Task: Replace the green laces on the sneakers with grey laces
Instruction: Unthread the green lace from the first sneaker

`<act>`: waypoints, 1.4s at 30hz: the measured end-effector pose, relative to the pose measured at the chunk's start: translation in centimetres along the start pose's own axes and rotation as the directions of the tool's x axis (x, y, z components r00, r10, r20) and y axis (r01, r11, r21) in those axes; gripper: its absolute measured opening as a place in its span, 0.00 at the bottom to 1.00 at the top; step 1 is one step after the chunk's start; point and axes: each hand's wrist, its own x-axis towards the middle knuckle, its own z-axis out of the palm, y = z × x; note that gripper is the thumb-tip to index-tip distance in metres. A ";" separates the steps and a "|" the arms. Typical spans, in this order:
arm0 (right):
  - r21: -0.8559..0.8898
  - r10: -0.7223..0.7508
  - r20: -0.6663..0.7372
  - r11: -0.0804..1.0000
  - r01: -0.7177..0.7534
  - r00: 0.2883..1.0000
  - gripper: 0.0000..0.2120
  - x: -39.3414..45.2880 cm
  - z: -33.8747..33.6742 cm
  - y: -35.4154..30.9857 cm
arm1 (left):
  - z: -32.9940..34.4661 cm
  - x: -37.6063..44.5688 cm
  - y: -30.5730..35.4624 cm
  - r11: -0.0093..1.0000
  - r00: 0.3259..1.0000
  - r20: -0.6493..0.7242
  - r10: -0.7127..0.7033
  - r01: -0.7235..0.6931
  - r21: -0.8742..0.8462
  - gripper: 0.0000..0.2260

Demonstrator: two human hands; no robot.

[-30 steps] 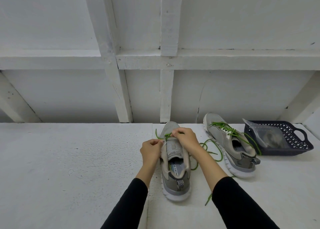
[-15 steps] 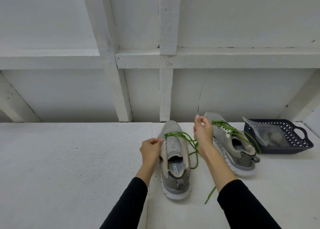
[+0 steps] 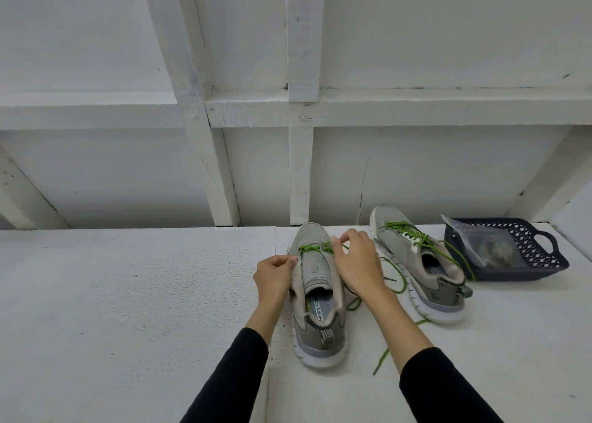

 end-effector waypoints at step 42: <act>0.532 0.353 -0.055 0.802 -0.272 0.934 0.14 -1.7 2.8 1.3 | -0.7 0.9 3.9 0.898 0.966 0.185 -0.178 0.237 -0.371 0.07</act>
